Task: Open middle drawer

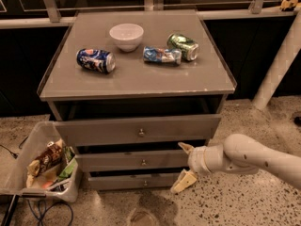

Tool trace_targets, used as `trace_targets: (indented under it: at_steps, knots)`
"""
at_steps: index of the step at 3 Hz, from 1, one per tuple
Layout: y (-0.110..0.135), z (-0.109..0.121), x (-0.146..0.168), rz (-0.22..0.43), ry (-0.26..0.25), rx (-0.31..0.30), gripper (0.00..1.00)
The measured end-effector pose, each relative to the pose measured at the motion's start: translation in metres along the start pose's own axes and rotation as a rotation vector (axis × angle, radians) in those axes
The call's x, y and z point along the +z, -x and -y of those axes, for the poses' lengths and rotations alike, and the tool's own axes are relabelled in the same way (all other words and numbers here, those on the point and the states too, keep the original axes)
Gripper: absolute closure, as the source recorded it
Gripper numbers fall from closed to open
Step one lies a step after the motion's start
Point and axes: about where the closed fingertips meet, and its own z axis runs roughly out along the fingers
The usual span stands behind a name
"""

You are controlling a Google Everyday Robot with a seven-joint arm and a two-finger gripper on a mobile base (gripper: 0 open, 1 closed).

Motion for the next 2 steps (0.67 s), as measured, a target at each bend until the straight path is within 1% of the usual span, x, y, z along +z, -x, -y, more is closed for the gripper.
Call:
trace_targets:
  at_steps: [1,2]
  knots:
    - [-0.022,0.013,0.019,0.071,-0.041,0.001,0.00]
    - [-0.040,0.019,0.034,0.124,-0.064,-0.015,0.00]
